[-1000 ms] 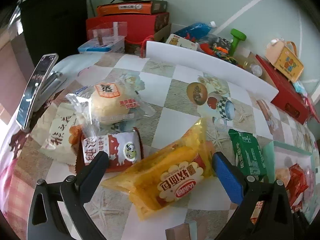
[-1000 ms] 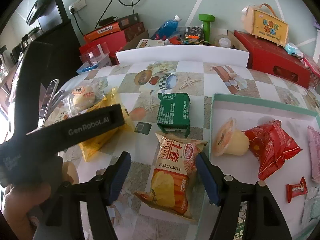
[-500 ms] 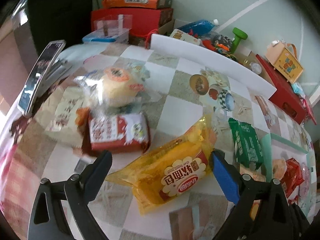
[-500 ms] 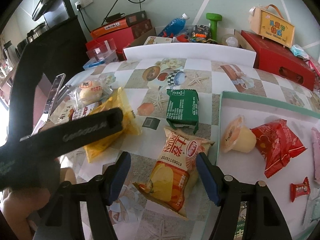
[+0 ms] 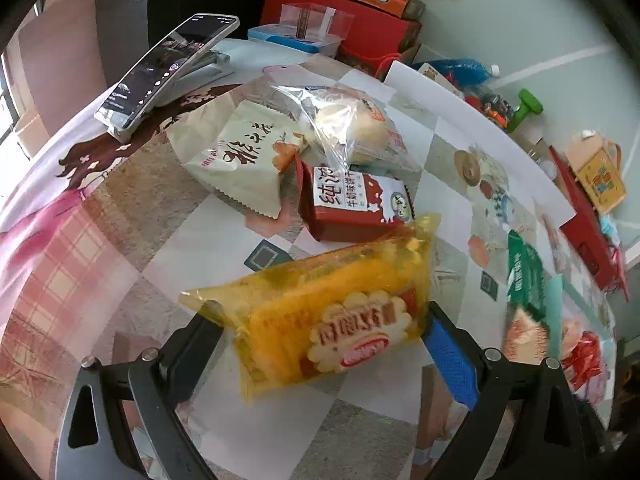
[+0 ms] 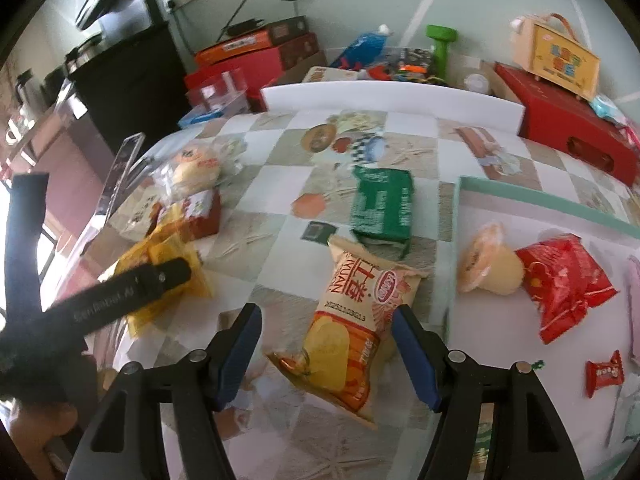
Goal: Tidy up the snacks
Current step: 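Lower the left tool to the yellow bread pack while the right tool approaches the orange-yellow pack, then close the left tool on the yellow bread pack while the right tool grasps the orange-yellow pack, then lift both bread packs and carry them toward the white tray, then lower both packs into the tray and open both tools to release them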
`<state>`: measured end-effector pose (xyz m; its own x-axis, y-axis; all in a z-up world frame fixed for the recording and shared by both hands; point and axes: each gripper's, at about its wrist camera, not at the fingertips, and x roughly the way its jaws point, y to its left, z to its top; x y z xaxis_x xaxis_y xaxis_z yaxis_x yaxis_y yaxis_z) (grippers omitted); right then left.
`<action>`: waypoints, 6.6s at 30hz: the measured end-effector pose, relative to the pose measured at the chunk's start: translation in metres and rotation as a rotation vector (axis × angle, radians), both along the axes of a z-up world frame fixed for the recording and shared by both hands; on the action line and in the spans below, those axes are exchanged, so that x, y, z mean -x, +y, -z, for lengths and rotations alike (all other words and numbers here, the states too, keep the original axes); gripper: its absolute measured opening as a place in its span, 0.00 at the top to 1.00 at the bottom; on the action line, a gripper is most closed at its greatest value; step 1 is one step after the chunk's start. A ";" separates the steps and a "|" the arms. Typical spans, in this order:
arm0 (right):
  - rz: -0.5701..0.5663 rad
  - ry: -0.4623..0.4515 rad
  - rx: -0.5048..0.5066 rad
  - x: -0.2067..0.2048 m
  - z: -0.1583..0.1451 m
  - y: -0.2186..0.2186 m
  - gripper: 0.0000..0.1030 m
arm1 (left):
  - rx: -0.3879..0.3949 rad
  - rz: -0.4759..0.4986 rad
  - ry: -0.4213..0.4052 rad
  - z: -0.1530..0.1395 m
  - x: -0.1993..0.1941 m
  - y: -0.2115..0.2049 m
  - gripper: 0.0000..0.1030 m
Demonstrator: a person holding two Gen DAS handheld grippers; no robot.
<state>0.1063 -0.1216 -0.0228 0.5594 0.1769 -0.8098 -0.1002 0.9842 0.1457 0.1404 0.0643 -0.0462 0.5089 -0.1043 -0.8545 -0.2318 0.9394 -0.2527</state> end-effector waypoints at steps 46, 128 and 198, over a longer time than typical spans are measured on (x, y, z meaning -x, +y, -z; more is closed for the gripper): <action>0.002 0.054 0.030 -0.003 0.014 0.000 0.35 | -0.339 0.276 -0.094 -0.014 -0.017 -0.058 0.05; 0.473 -0.142 0.037 0.046 -0.057 -0.163 0.62 | -0.120 0.483 -0.195 -0.065 0.016 -0.159 0.58; 0.490 -0.032 0.157 0.037 -0.026 -0.178 0.00 | -0.165 0.338 -0.164 -0.034 0.000 -0.159 0.03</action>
<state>0.0698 -0.3001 0.0028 0.5714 -0.2344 -0.7865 0.3763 0.9265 -0.0027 0.1407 -0.0942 -0.0121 0.6000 -0.1572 -0.7844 0.1272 0.9868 -0.1004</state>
